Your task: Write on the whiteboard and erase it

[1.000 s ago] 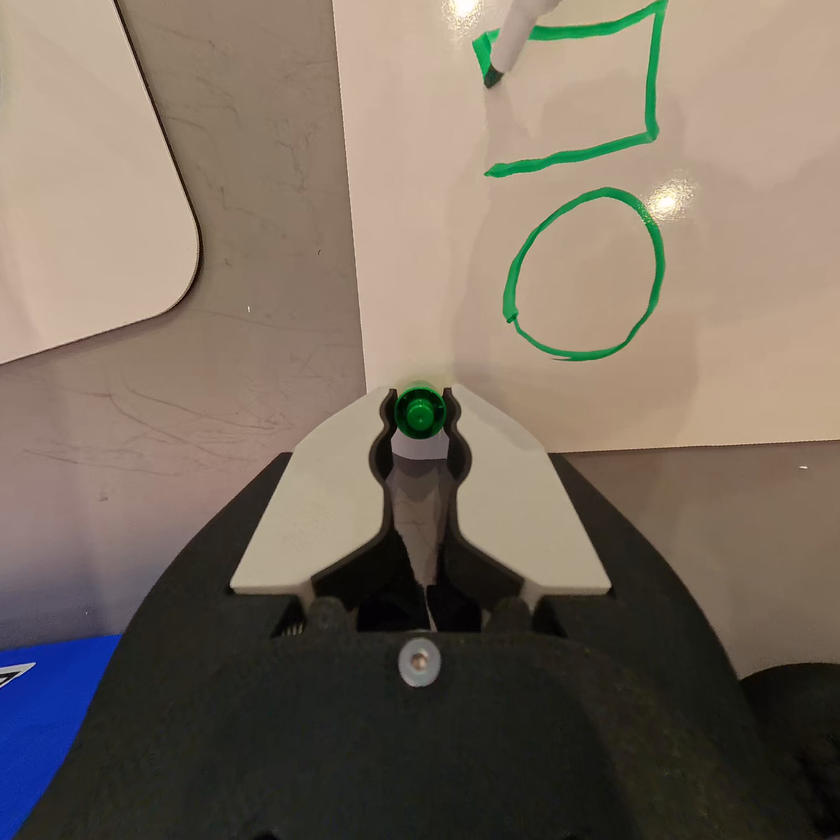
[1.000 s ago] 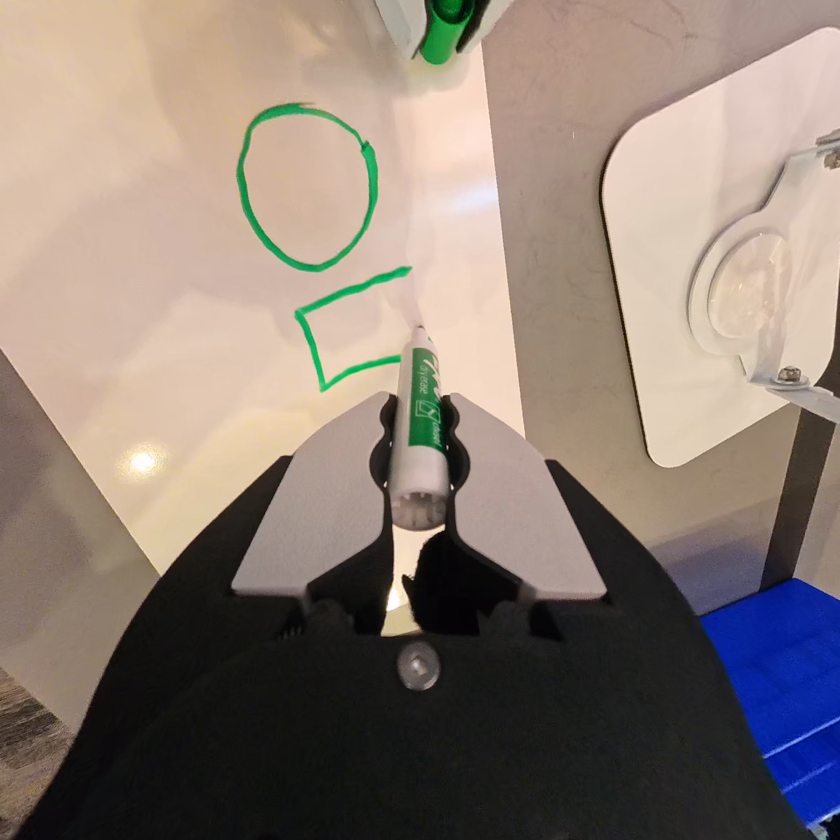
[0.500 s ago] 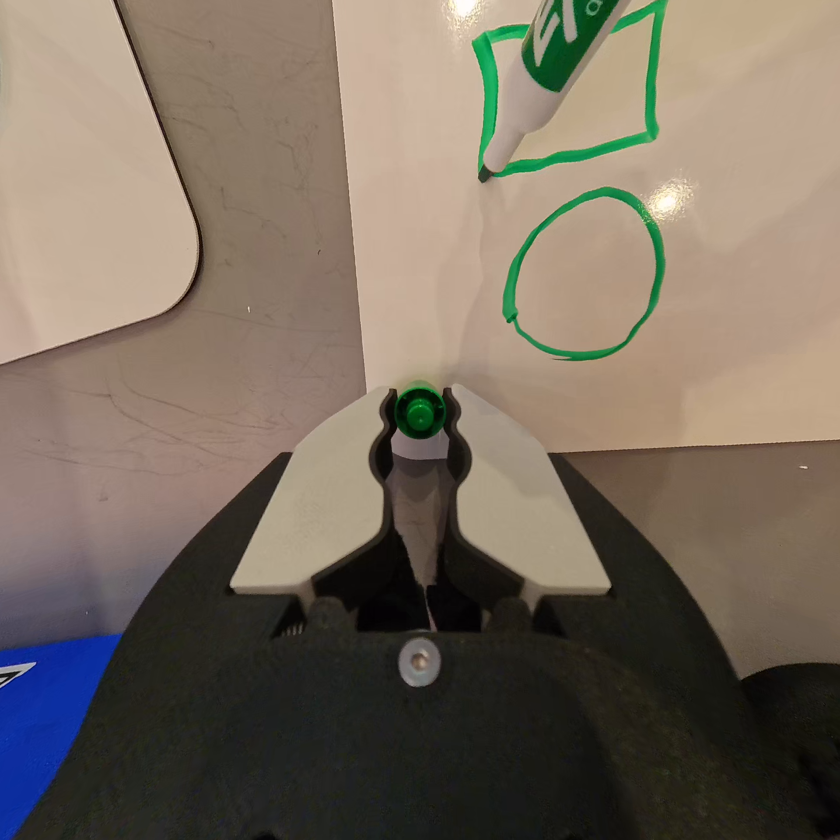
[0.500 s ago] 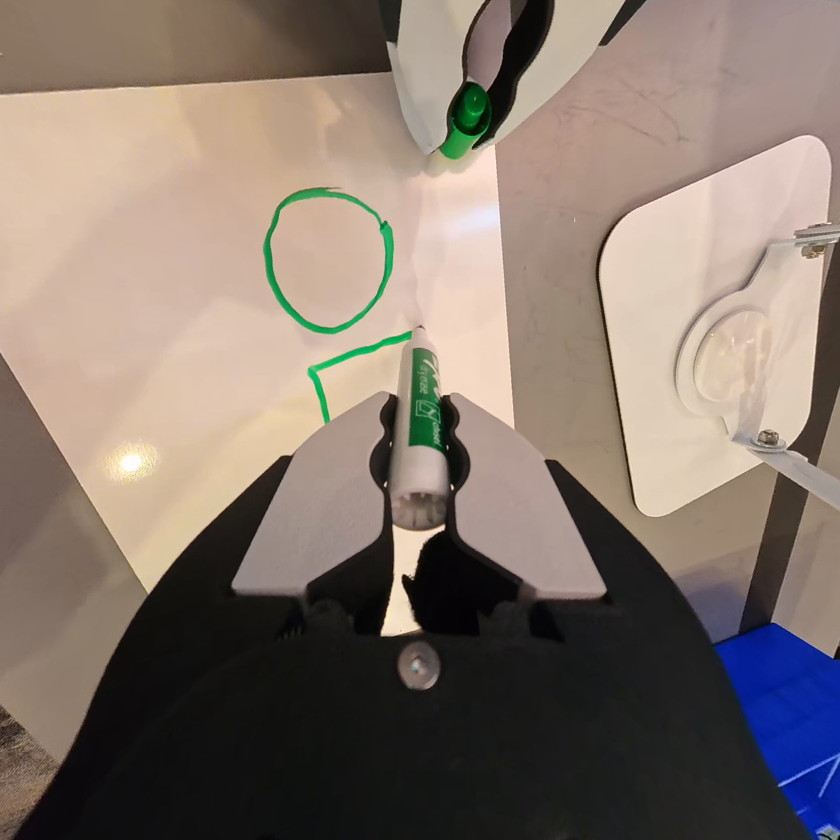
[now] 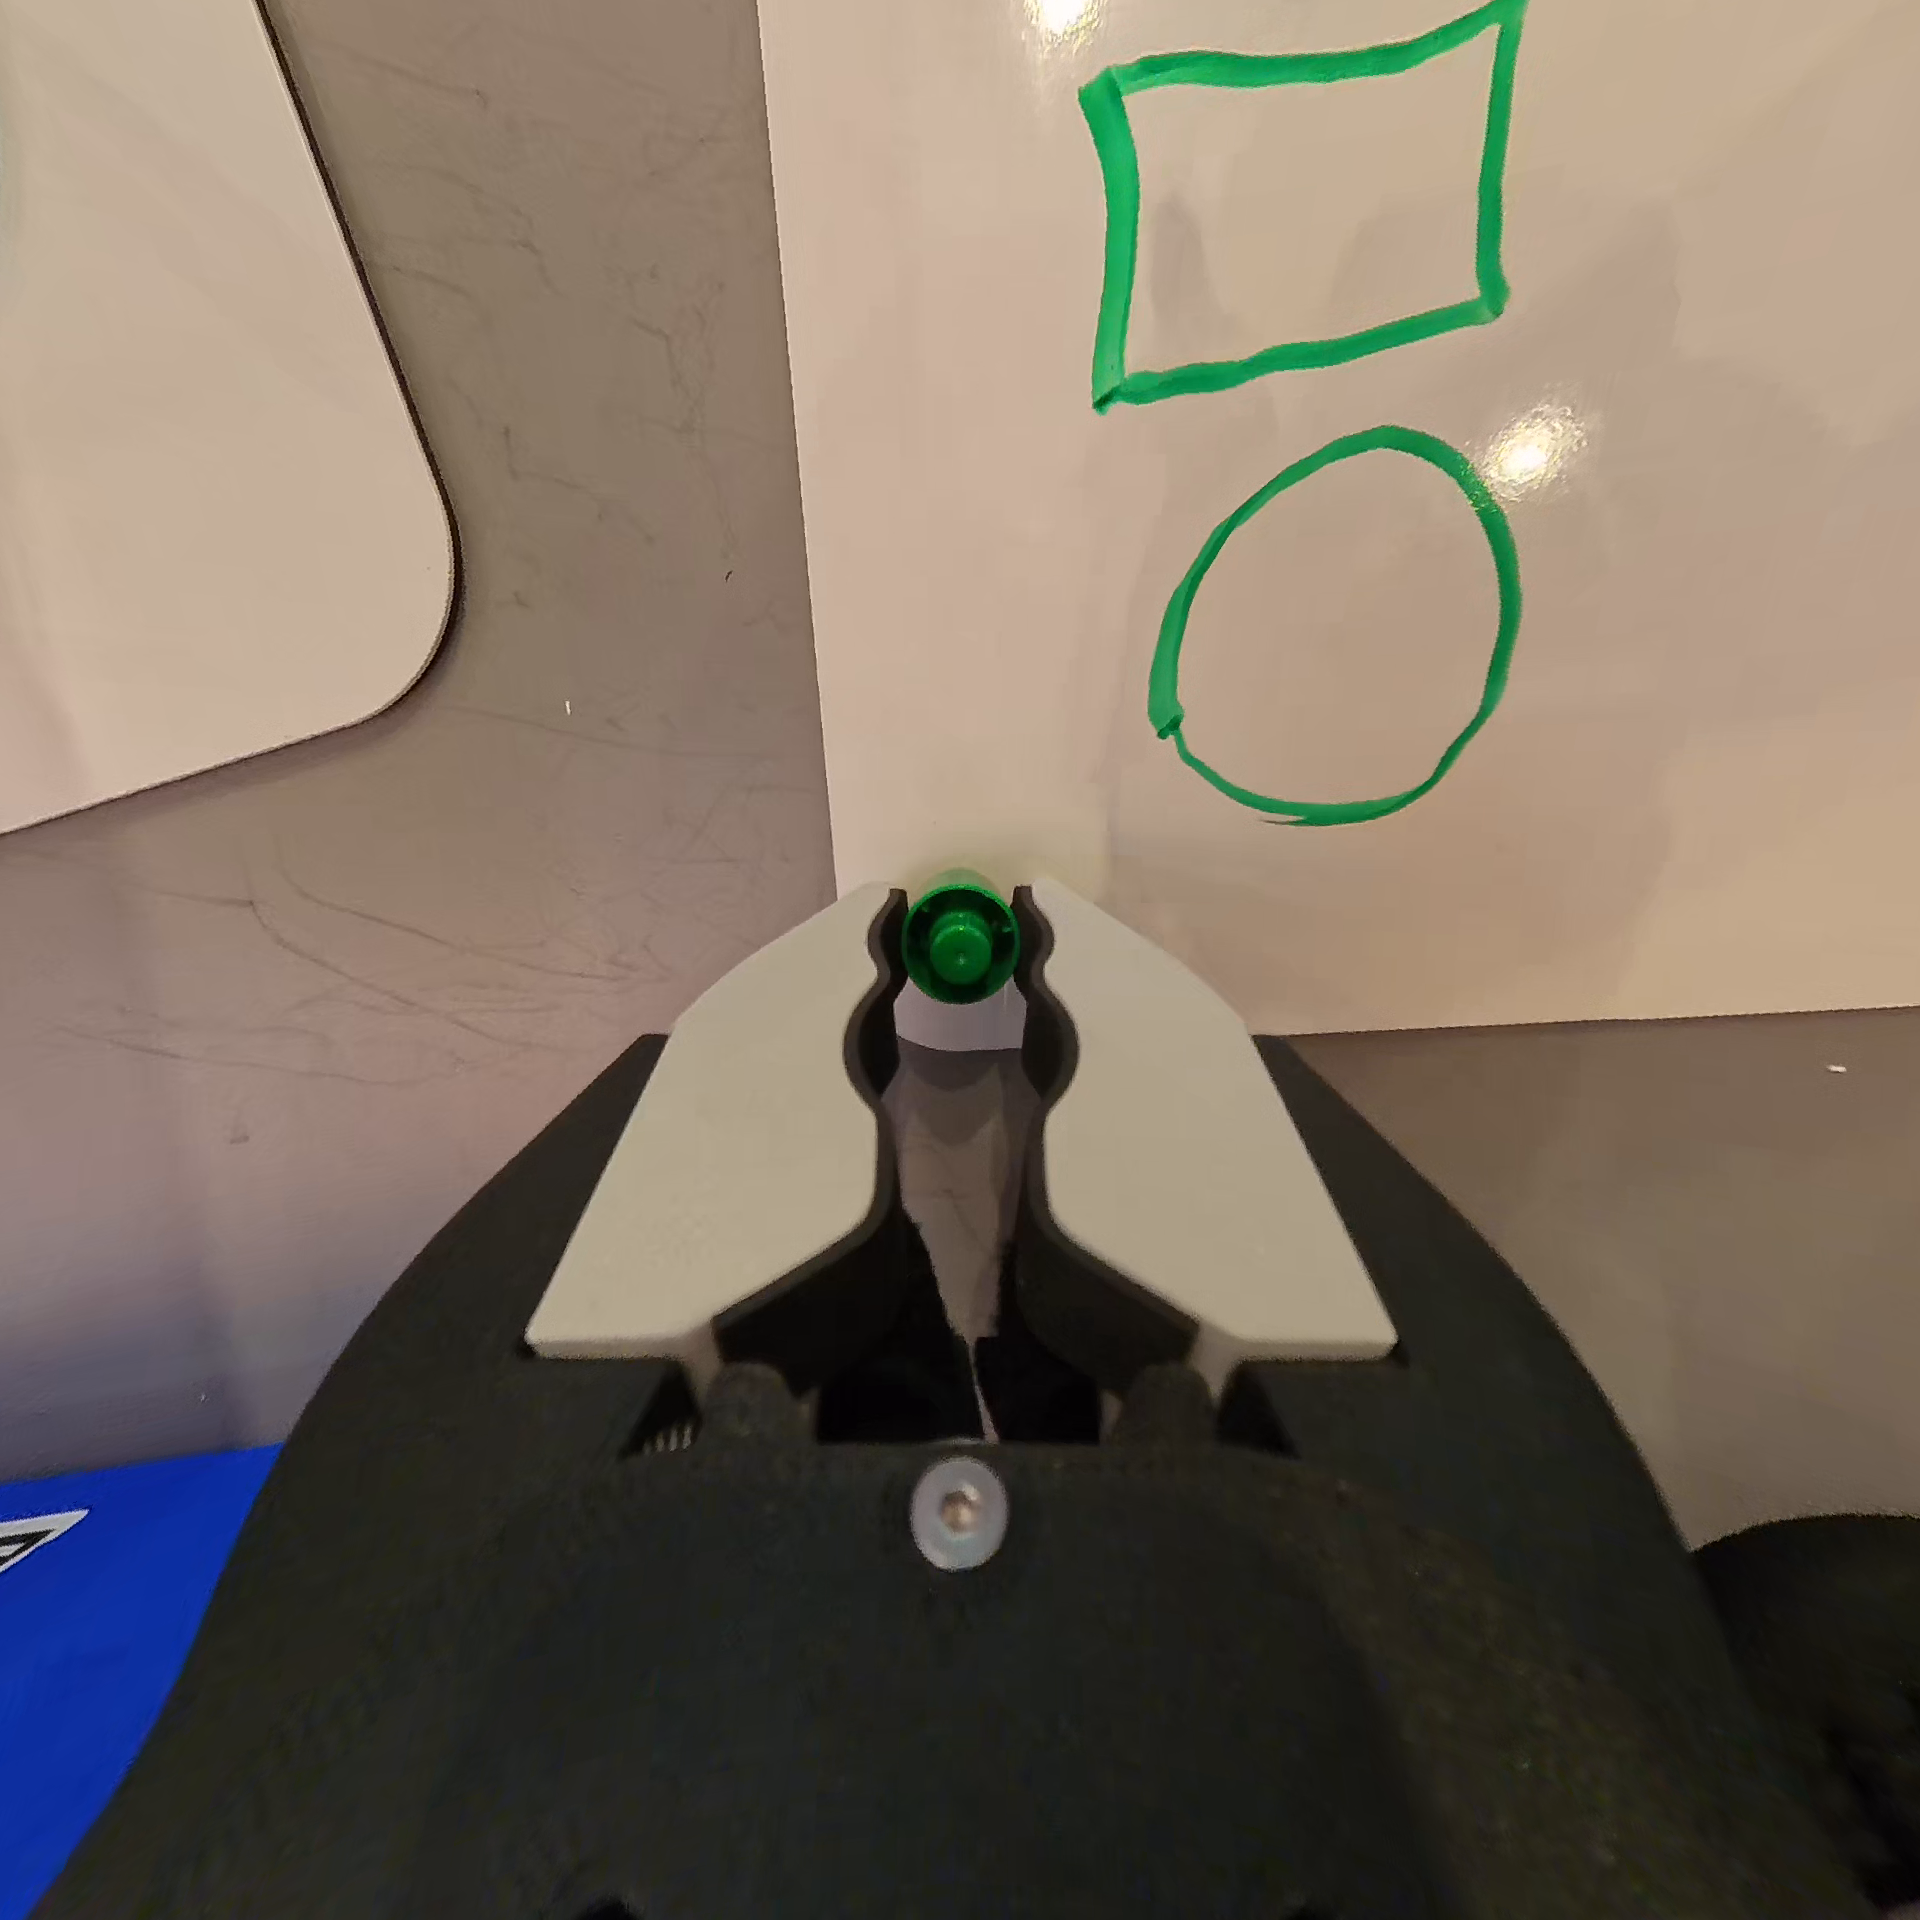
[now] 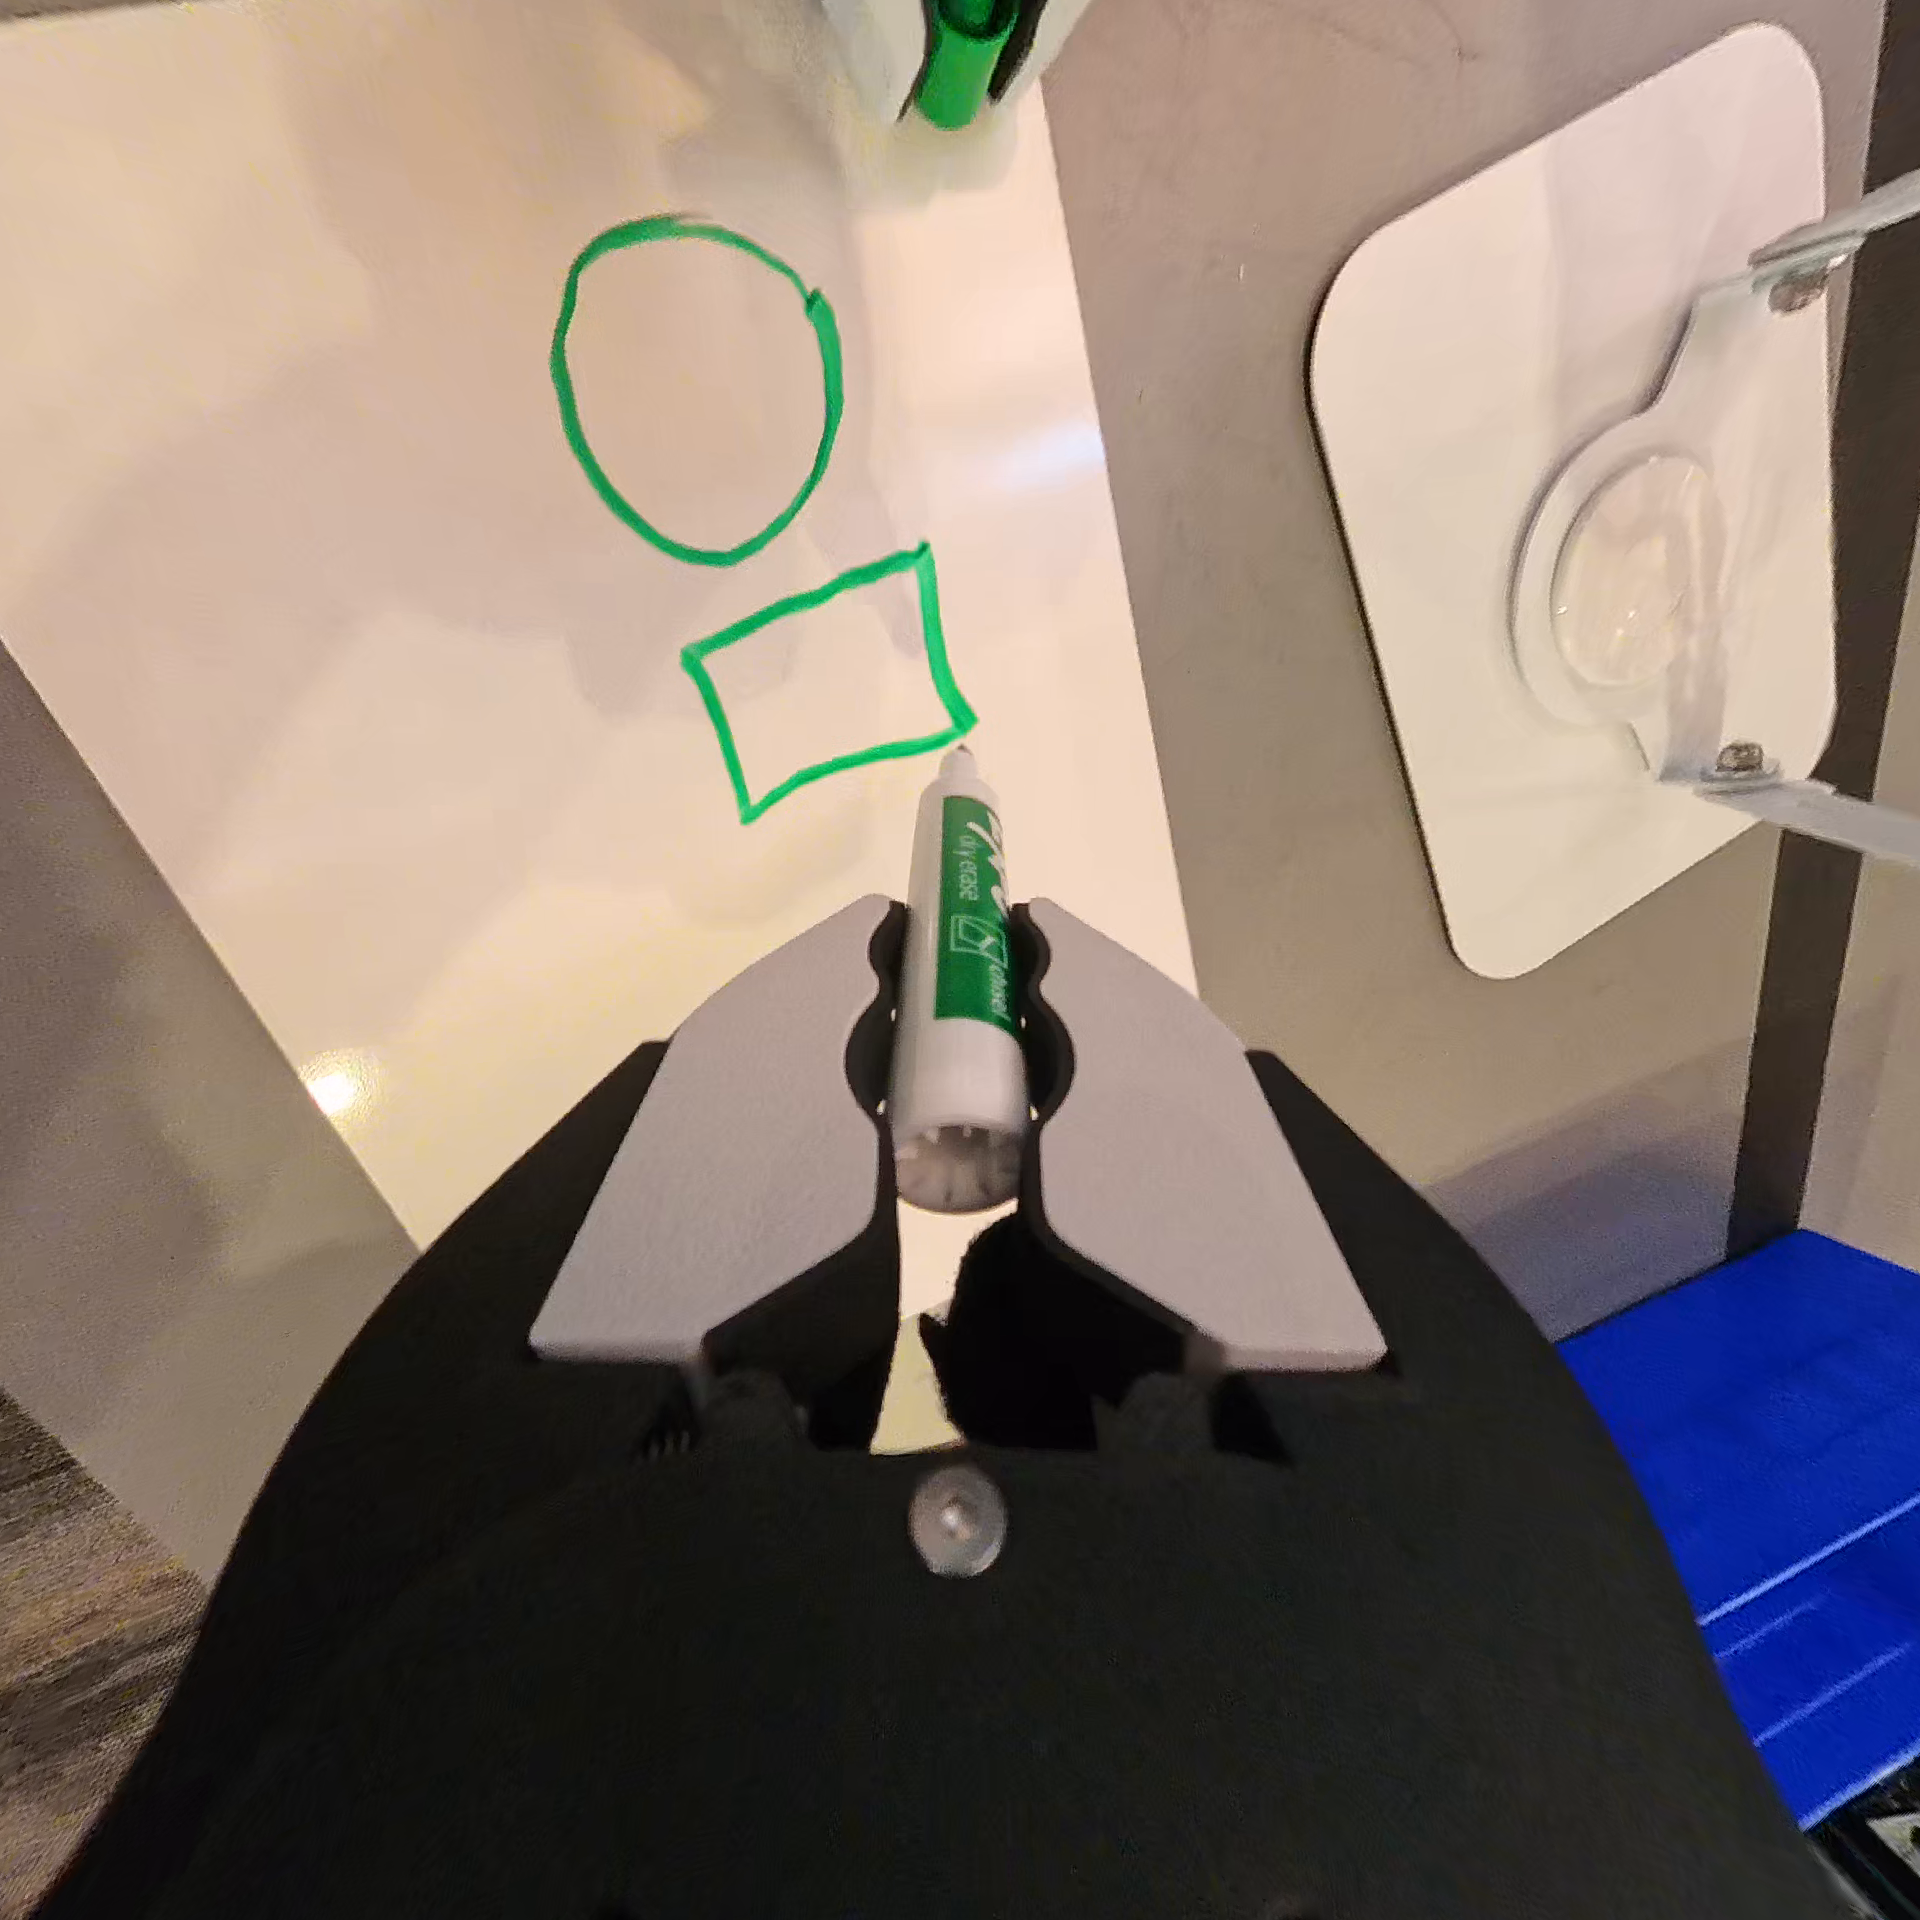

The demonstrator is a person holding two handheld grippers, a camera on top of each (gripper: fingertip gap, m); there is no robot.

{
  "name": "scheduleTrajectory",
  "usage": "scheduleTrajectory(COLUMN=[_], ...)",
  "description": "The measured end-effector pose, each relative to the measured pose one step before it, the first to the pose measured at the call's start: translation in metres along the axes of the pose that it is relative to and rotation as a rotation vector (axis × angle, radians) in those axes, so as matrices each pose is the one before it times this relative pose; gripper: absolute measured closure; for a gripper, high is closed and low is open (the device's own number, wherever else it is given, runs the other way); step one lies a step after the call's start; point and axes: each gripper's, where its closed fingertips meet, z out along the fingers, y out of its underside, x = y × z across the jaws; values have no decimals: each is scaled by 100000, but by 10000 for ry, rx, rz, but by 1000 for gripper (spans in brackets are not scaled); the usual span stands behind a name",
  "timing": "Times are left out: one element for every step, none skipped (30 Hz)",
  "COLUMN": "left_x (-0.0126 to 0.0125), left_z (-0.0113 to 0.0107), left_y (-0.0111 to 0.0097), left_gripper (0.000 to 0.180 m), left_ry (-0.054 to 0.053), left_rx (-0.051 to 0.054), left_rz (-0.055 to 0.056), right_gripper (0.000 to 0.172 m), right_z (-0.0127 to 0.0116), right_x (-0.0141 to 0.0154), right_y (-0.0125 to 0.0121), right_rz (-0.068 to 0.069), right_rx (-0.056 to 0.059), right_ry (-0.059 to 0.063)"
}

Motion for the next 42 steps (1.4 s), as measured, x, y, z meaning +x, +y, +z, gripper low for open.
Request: scheduleTrajectory(left_x=[1, 7, -2, -5, 5, 3, -10, 3, -1, 1, 5, -9, 9, -3, -8, 3, -1, 7, -6, 4, -2, 6, -5, 2, -2, 3, -2, 7, -3, 3, 0, 2, -2, 3, -3, 5, 0, 8, -6, 1, 2, 0], left_z=[9, -1, 3, -1, -1, 0, 2, -1, 0, 0, 1, -2, 0, 2, -9, 3, 0, 0, 0, 3, 0, -2, 1, 1, -2, -8, 1, -1, -1, 0, 2, 0, -3, 0, 2, -3, 1, 0, 0, 1, 2, -1], left_y=[1, 1, -8, 2, 2, 1, -5, 1, 0, -1, -3, 4, -1, -3, 1, -5, 1, -1, 2, -5, 0, 2, -5, -2, 6, -5, -5, 0, 2, -1, -6, -3, 6, 1, -6, 4, -4, 0, 1, -2, -4, 6], left_gripper=[161, 161, 161, 161, 161, 161, 161, 161, 161, 161, 161, 161, 161, 161, 161, 161, 161, 161, 161, 161, 161, 161, 161, 161, 161, 161, 161, 161, 161, 161, 161, 161, 161, 161, 161, 161, 161, 161, 161, 161, 161, 161], left_ry=[-3, -2, 0, 1, 2, 1, 0, 0, 0, 0, 2, 0, -1, 3, 4, 2, 0, -1, 2, 2, -1, -2, -1, 1, 2, 2, 0, -1, -1, 1, 1, -2, -1, 1, 0, -3, -4, -1, 2, 1, 1, 3], left_rx=[-7, -3, 0, 1, -1, -1, -1, -1, 0, 1, 2, -1, -2, 5, 8, 4, -1, -2, 1, 4, 0, -4, -3, 1, 4, 1, -3, -3, -1, 0, -2, -7, -5, -1, -2, -6, -6, -2, 2, 2, 3, 5], left_rz=[1, 1, -1, -4, -4, -2, -4, -3, 1, -1, -3, -1, -1, -3, -2, -1, 1, 2, -1, -2, 2, 1, 1, 0, -2, -2, -1, 0, 1, -2, -2, 2, 1, -2, -1, 1, 1, 0, -2, 0, 0, -4], right_gripper=[151, 151, 151, 151, 151, 151, 151, 151, 151, 151, 151, 151, 151, 151, 151, 151, 151, 151, 151, 151, 151, 151, 151, 151, 151, 151, 151, 151, 151, 151, 151, 151, 151, 151, 151, 151, 151, 151, 151, 151, 151, 151], right_z=[22, 59, 45, 24, 25, 30, 46, 66, 88, 100, 151, 191, 211, 168, 10, -19, -6, 1, -14, -34, -45, -36, -44, -52, -64, -61, -58, -57, -61, -47, -47, -34, -38, -16, -17, -11, -6, 8, 9, 21, 45, 50], right_x=[-222, -288, -209, -217, -216, -138, -100, -77, -28, -61, -129, -115, -84, -64, -9, 20, 23, 8, 1, 2, 40, 40, 14, 41, 57, 80, 101, 97, 127, 144, 83, 28, 21, 8, 0, 5, 6, 7, 23, 39, 40, 47], right_y=[340, 328, 254, 151, 128, 100, 39, -5, -18, -65, -48, -20, 29, 15, -125, 26, 38, 40, 61, 120, 179, 196, 209, 273, 311, 349, 377, 401, 428, 423, 360, 272, 215, 142, 78, 55, 12, -14, -33, -62, -111, -146], right_rz=[58, 29, -2, 30, 25, 15, 26, 23, -1, 3, -19, -51, -56, -38, 23, -7, -8, 7, 15, -17, 7, 7, 40, 44, 49, 43, 64, 69, 64, 87, 97, 79, 54, 27, 15, -4, -10, 1, -10, -11, -9, -15], right_rx=[-48, -61, -42, -3, -4, -9, 16, 18, 15, 19, -11, -49, -77, -53, 53, -26, -25, -9, -14, -37, -53, -40, -21, -38, -55, -55, -55, -55, -59, -47, -10, 10, 3, -3, -6, -20, -5, 7, 0, 8, 15, 22], right_ry=[-60, -81, -9, -28, -47, -22, -22, -29, 1, -18, -60, -28, -11, -13, -33, -13, 4, -1, -11, -5, 11, 25, -1, 14, 20, 35, 40, 25, 41, 51, 6, -9, 6, 11, 5, 6, 6, 0, 3, 8, 6, -7])
